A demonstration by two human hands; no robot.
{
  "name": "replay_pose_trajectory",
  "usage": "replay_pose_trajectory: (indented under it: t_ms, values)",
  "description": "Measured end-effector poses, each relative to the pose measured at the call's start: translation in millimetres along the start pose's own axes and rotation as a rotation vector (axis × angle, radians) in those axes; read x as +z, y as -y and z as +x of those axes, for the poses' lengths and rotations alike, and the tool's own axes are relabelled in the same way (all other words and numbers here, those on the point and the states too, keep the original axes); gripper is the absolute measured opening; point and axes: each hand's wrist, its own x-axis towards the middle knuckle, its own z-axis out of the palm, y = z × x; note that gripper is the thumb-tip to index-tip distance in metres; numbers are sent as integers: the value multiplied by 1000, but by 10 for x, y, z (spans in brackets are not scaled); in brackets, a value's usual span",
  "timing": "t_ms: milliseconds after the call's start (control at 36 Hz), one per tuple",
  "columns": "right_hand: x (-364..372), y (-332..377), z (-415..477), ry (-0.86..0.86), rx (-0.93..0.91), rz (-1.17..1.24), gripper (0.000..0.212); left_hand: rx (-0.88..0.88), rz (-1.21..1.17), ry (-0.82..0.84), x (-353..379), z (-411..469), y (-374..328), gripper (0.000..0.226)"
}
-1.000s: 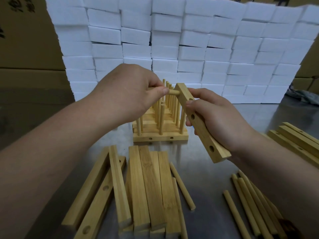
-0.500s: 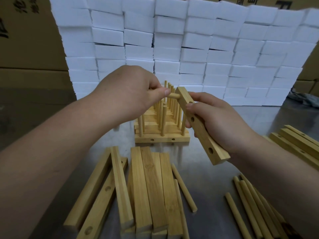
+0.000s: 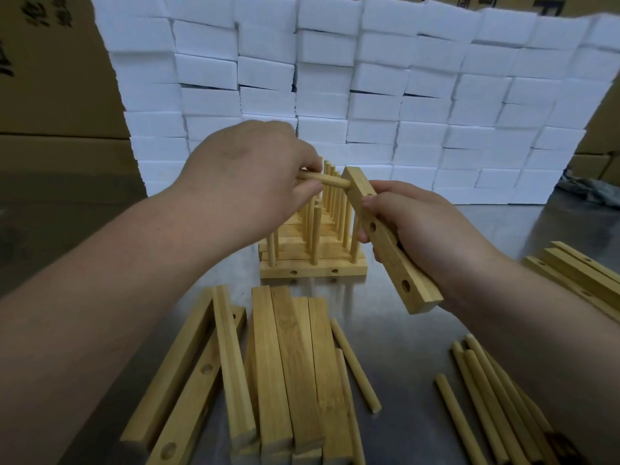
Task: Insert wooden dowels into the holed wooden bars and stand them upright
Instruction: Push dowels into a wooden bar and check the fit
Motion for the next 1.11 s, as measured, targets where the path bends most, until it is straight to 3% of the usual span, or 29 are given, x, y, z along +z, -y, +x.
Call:
replay_pose_trajectory:
  t_ms: [333,500,694,833,1028,1111]
  values:
    - [45,-45,12,-14,-31,-186,19,64,210,43,32,-1,-85,31]
    - [51,-59,16,-57,-107,-251,31,58,85,66,102,-17,-99,23]
    - [49,-33,-21,-109,-211,-260,23,-70,-127,77,112,-3,-61,33]
    - [0,41,-34,-97,-176,-166,14,-116,-300,61,110,-14,-55,34]
    - [28,42,-51,27,-78,27,14,-323,-1045,-37,33,14,-108,21]
    - [15,38,-32,41,-62,55,17,-312,-1131,-117,8,11,-105,17]
